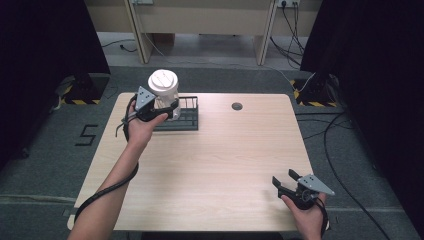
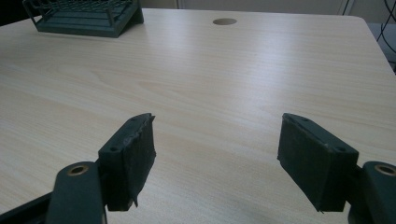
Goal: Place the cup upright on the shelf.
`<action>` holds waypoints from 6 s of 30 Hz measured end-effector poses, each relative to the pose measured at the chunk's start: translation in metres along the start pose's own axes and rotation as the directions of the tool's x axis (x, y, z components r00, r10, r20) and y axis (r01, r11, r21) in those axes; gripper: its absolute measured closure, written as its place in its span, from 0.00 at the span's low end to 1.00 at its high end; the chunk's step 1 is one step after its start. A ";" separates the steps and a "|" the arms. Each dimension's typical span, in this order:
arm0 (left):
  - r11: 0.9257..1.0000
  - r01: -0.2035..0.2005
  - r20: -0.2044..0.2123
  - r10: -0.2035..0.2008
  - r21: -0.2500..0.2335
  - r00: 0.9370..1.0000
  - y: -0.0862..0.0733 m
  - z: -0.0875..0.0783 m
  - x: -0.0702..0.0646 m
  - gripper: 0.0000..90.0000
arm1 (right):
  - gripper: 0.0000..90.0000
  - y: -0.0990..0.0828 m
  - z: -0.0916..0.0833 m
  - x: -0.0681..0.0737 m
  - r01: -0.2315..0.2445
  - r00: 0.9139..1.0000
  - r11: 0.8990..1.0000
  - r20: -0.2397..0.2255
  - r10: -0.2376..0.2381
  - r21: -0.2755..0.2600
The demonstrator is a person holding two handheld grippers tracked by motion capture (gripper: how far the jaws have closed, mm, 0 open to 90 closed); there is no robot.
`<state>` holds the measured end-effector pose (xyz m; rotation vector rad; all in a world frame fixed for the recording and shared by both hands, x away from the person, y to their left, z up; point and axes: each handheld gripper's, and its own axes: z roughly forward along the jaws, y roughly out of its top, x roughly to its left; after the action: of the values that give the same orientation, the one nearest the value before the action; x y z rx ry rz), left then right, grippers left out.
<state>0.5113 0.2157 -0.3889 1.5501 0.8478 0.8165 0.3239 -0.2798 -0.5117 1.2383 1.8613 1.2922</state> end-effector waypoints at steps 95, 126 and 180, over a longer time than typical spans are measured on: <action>0.986 0.101 -0.183 -0.076 0.135 0.980 -0.047 0.062 0.030 0.19 | 0.31 0.000 0.000 0.001 0.011 1.000 1.000 -0.009 -0.011 0.000; 0.988 0.096 -0.167 -0.076 0.120 0.983 -0.056 0.044 0.027 0.16 | 0.31 0.000 0.000 0.001 0.011 1.000 1.000 -0.008 -0.011 0.002; 0.994 0.059 -0.057 -0.054 0.090 0.997 -0.077 -0.075 -0.010 0.16 | 0.31 0.000 0.000 0.001 0.014 1.000 1.000 -0.002 -0.014 -0.001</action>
<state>0.4355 0.2521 -0.4558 1.5821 0.9767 0.7914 0.3229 -0.2788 -0.5116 1.2216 1.8669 1.2869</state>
